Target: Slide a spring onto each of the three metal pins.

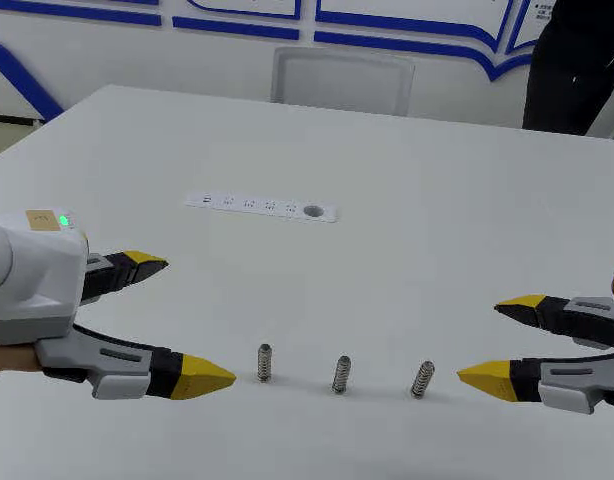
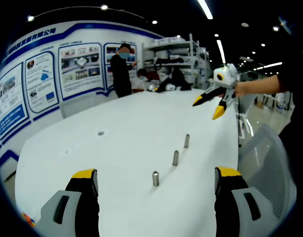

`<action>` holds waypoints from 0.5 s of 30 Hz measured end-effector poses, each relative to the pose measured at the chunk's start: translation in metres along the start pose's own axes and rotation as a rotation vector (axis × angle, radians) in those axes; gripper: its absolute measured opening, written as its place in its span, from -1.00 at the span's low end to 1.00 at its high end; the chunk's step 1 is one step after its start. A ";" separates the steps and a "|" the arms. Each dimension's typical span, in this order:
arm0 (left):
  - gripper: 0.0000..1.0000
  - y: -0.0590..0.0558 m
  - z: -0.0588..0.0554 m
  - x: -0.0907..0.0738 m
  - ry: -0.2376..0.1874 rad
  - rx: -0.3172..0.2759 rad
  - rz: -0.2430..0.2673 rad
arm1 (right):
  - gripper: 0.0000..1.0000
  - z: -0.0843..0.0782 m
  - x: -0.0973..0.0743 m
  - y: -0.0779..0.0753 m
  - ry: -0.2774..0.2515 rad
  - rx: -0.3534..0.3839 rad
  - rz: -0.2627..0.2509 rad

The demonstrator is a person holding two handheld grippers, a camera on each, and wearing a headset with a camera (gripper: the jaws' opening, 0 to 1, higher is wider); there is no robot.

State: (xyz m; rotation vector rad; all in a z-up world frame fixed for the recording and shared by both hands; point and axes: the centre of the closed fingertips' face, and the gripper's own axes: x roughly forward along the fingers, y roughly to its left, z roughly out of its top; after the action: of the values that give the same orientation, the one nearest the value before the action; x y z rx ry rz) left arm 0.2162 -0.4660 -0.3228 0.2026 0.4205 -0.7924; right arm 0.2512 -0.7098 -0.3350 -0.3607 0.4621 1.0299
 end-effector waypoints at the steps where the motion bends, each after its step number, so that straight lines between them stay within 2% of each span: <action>1: 1.00 0.000 0.000 0.000 0.001 0.004 -0.004 | 0.31 0.001 -0.001 0.001 -0.007 0.003 0.003; 4: 1.00 -0.001 0.001 0.001 0.003 0.005 -0.010 | 0.43 0.003 -0.003 0.002 -0.018 0.003 0.002; 10: 1.00 -0.005 0.000 0.003 0.012 0.014 -0.020 | 0.53 0.005 -0.006 0.002 -0.027 0.003 -0.002; 15: 1.00 -0.009 -0.002 0.005 0.020 0.017 -0.031 | 0.54 0.004 -0.007 0.002 -0.019 -0.002 -0.003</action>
State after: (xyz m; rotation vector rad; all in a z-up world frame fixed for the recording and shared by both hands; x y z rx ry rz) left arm 0.2123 -0.4743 -0.3268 0.2204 0.4368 -0.8255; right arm 0.2473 -0.7127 -0.3281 -0.3529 0.4436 1.0297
